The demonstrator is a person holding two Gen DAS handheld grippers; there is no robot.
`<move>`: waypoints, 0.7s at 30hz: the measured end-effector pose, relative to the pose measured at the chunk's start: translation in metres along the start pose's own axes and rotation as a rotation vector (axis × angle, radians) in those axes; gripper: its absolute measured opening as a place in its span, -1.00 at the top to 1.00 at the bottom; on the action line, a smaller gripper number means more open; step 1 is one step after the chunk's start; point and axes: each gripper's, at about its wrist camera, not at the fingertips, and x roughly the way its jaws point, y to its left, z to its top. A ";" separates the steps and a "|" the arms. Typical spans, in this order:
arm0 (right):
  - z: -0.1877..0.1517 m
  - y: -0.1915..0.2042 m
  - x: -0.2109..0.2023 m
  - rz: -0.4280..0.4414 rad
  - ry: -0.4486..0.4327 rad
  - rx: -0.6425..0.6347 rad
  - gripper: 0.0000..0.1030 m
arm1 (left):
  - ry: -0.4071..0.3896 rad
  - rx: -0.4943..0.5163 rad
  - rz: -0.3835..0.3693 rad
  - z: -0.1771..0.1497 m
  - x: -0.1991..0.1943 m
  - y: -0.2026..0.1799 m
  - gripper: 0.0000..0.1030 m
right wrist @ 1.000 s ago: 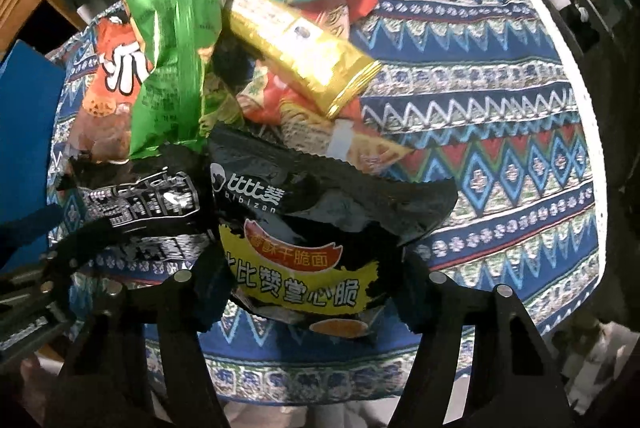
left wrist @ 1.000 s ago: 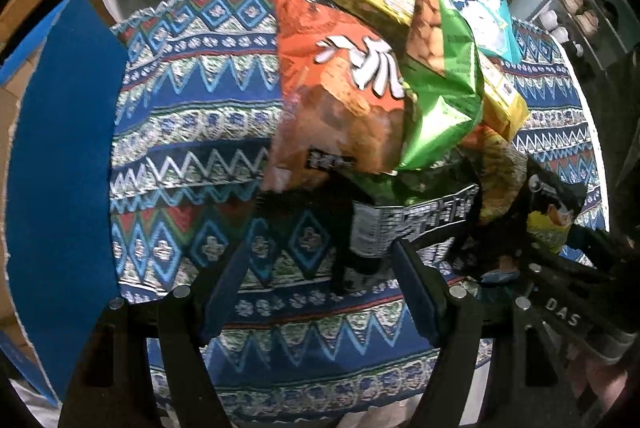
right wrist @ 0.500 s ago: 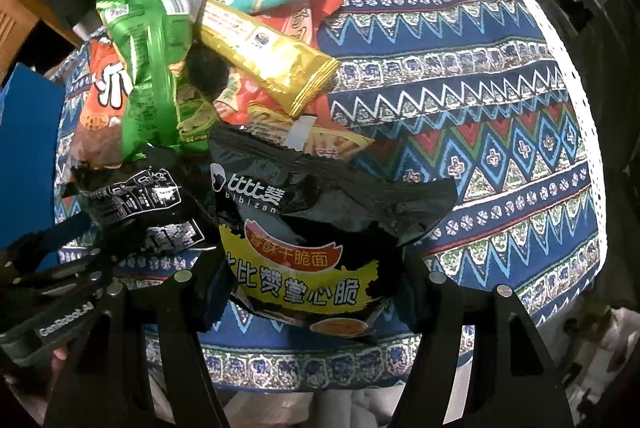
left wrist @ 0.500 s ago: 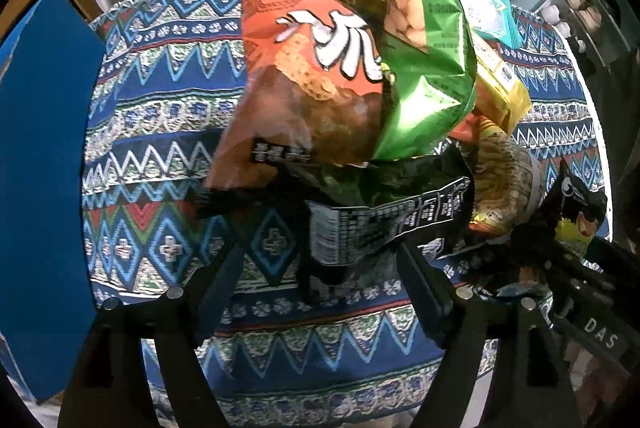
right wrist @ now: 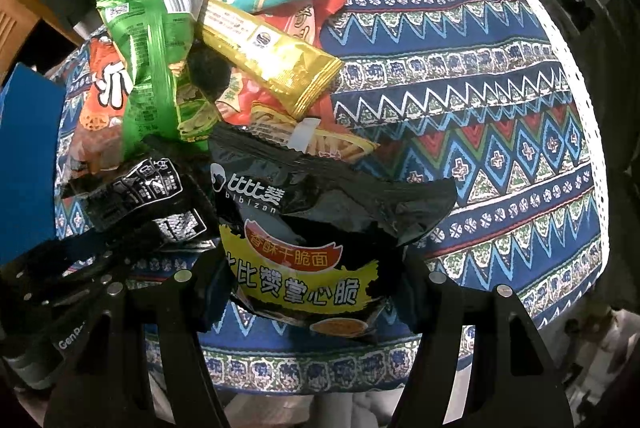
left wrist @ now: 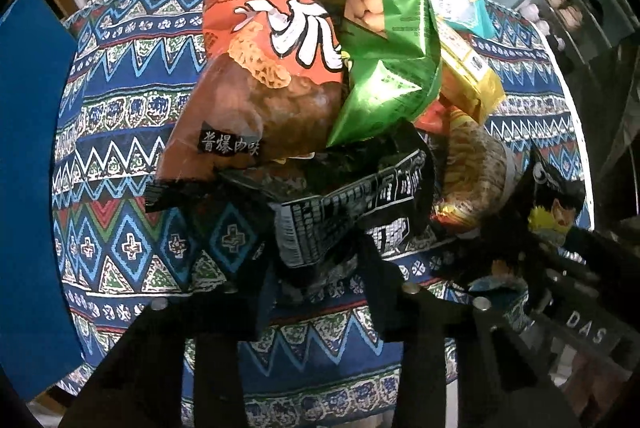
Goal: Organize snacks
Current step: 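Grasp the black-and-white snack bag with the left tool, then carry the black bag into the box and open the right tool while the left tool carries its bag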
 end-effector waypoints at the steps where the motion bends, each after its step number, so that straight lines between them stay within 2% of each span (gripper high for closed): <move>1: 0.000 0.001 -0.001 0.000 -0.002 -0.005 -0.30 | 0.001 0.005 -0.004 0.000 0.000 0.000 0.32; 9: -0.001 0.022 -0.011 0.006 -0.028 -0.061 -0.30 | -0.008 0.030 -0.025 -0.014 -0.030 0.025 0.48; 21: -0.004 0.052 -0.031 0.012 -0.077 -0.153 -0.30 | -0.069 0.066 0.010 -0.039 -0.072 0.051 0.61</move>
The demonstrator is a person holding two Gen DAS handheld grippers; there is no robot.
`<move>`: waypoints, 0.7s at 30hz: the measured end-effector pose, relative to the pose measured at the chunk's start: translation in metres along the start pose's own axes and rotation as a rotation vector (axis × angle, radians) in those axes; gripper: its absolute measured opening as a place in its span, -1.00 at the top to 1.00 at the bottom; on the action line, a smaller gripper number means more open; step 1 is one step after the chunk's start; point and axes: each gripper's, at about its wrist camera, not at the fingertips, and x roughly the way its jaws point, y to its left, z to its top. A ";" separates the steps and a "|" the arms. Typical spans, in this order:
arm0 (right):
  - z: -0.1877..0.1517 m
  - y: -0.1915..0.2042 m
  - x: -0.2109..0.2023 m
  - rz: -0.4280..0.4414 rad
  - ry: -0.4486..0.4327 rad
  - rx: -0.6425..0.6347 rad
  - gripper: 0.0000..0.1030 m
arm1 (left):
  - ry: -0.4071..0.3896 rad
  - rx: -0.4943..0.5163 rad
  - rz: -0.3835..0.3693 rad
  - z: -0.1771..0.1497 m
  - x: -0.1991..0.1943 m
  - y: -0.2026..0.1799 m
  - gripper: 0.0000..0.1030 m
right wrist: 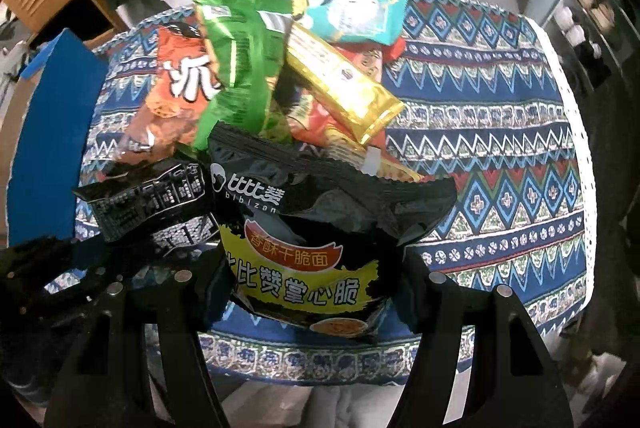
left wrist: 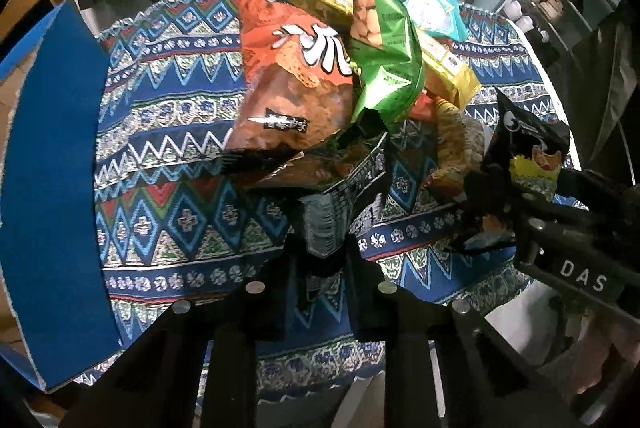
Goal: Organize snacks
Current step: 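Carry the black bag into the box and open the right tool while the left tool carries its bag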
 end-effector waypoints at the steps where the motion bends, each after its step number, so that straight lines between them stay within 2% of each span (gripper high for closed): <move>1: 0.000 0.002 -0.002 0.002 -0.005 -0.004 -0.30 | -0.008 0.002 0.003 -0.001 -0.003 0.001 0.61; 7: 0.002 0.012 -0.014 0.010 -0.038 -0.024 -0.29 | -0.078 0.020 0.026 0.000 -0.026 -0.001 0.61; 13: 0.006 0.026 -0.034 0.019 -0.092 -0.051 -0.29 | -0.128 0.000 0.046 0.004 -0.047 0.007 0.61; 21: 0.013 0.042 -0.059 0.032 -0.161 -0.080 -0.29 | -0.232 -0.011 0.096 0.011 -0.084 0.017 0.61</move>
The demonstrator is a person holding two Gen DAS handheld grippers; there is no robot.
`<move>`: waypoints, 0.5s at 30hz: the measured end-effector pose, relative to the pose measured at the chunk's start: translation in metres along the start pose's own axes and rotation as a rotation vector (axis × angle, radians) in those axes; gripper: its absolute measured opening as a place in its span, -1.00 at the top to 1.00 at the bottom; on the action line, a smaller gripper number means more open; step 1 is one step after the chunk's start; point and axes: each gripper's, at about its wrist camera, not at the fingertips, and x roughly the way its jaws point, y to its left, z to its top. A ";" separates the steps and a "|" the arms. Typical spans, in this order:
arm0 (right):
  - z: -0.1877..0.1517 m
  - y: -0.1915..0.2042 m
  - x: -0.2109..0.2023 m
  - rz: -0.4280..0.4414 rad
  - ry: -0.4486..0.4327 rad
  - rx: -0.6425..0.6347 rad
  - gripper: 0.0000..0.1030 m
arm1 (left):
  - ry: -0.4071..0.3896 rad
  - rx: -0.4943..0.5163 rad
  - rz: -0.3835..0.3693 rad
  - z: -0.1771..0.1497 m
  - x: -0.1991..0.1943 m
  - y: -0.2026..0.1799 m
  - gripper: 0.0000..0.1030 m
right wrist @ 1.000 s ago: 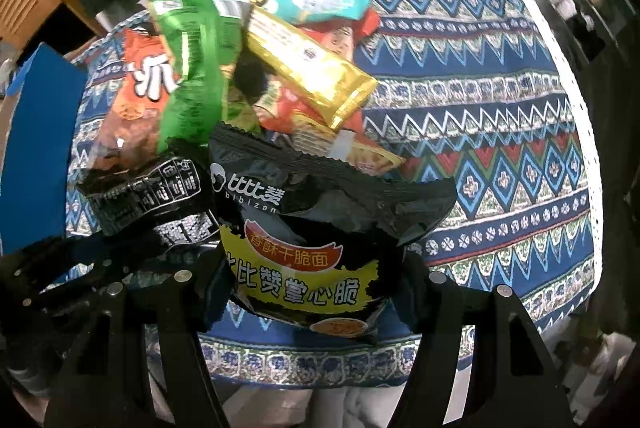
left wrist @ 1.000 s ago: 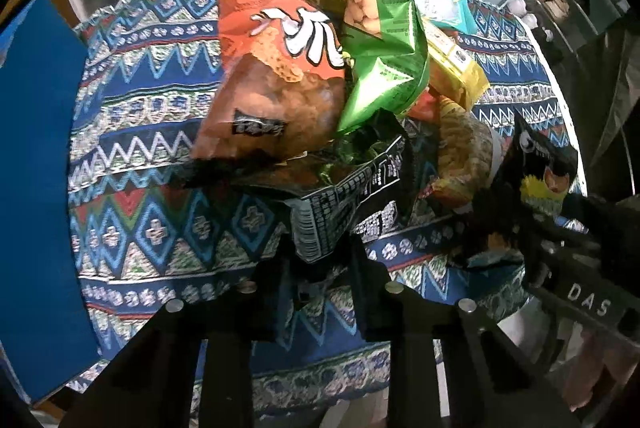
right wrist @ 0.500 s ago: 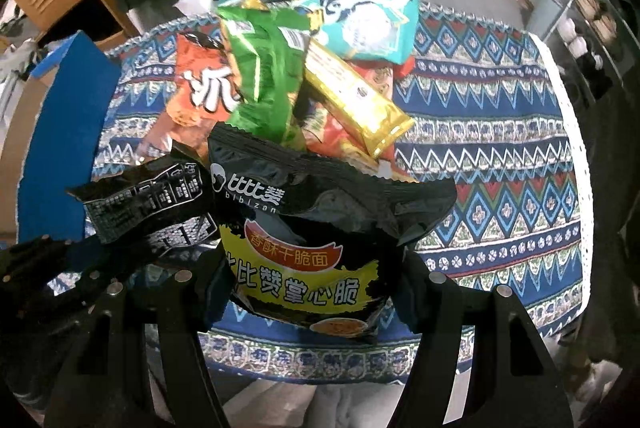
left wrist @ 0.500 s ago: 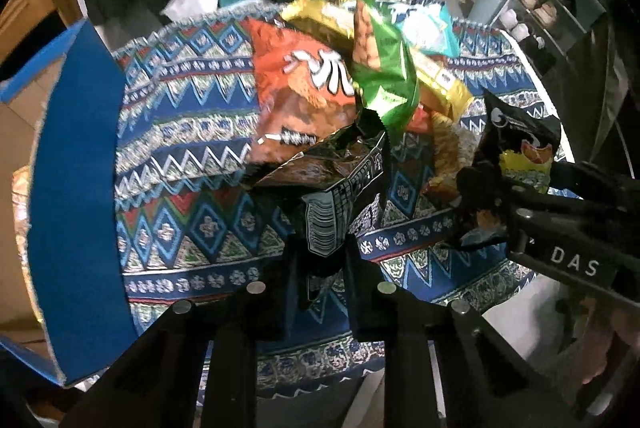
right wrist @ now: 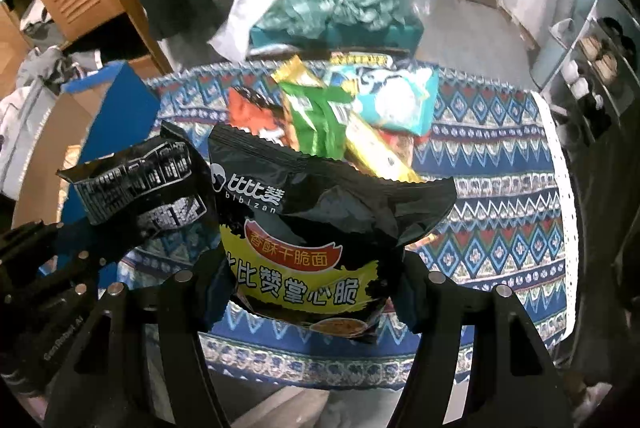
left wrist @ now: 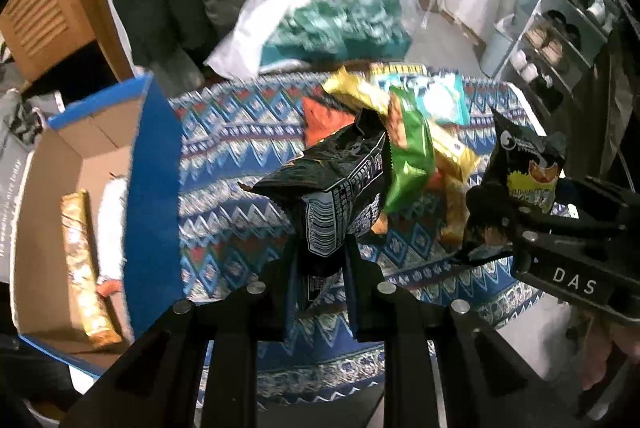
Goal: Organize snacks
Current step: 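Carry the black bag into the box and open the right tool while the left tool carries its bag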
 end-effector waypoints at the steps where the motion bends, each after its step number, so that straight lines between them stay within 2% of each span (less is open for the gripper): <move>1: 0.002 0.002 -0.002 0.004 -0.005 -0.002 -0.29 | -0.013 -0.003 0.005 0.002 -0.004 0.002 0.61; 15: 0.024 0.043 -0.035 0.044 -0.087 -0.058 -0.28 | -0.096 -0.077 0.043 0.017 -0.038 0.041 0.61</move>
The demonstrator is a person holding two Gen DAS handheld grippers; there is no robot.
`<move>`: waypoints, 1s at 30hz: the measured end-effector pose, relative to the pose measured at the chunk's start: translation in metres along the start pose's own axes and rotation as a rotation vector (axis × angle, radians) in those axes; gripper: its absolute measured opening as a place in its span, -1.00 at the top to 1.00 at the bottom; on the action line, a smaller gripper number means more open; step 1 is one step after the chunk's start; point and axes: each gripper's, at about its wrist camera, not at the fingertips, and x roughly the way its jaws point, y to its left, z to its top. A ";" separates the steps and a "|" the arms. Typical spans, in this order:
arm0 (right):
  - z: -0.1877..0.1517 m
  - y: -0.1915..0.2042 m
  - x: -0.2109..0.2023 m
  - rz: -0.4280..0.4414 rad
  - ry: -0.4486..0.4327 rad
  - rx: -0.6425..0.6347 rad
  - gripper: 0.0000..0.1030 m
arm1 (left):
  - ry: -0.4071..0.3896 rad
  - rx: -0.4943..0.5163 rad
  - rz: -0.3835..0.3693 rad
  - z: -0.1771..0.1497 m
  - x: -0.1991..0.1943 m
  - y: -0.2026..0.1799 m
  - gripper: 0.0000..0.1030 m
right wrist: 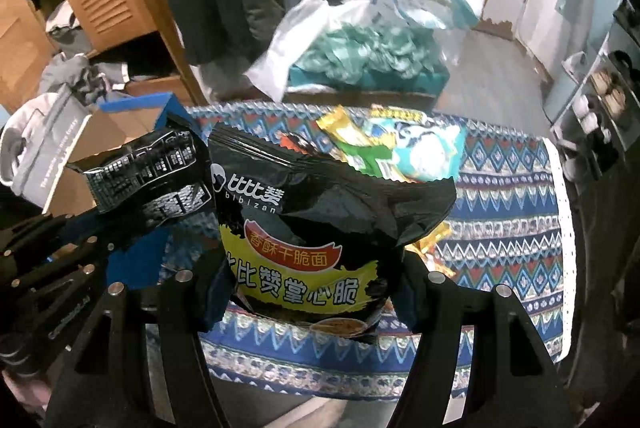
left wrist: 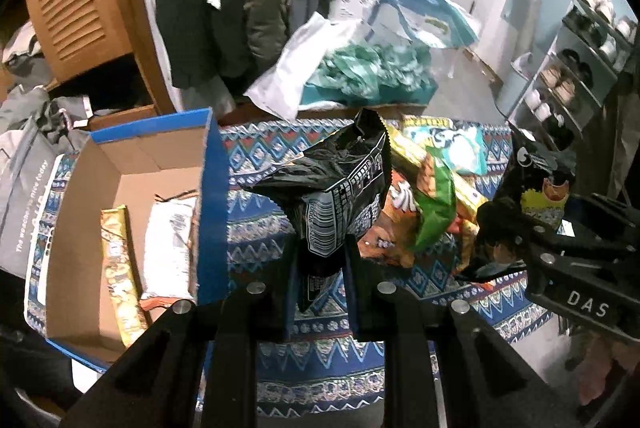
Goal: Organize snacks
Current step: 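Carry the black bag into the box and open the right tool while the left tool carries its bag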
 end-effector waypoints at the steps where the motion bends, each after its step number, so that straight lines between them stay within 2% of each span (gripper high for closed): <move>1: 0.002 0.003 0.000 0.005 -0.002 -0.003 -0.28 | -0.003 -0.006 0.003 0.001 -0.002 0.003 0.61; 16: 0.025 0.063 0.004 0.065 -0.011 -0.086 -0.28 | -0.034 -0.118 0.067 0.002 -0.014 0.066 0.61; 30: 0.043 0.142 0.033 0.147 0.028 -0.164 -0.28 | -0.040 -0.247 0.134 -0.007 -0.023 0.142 0.61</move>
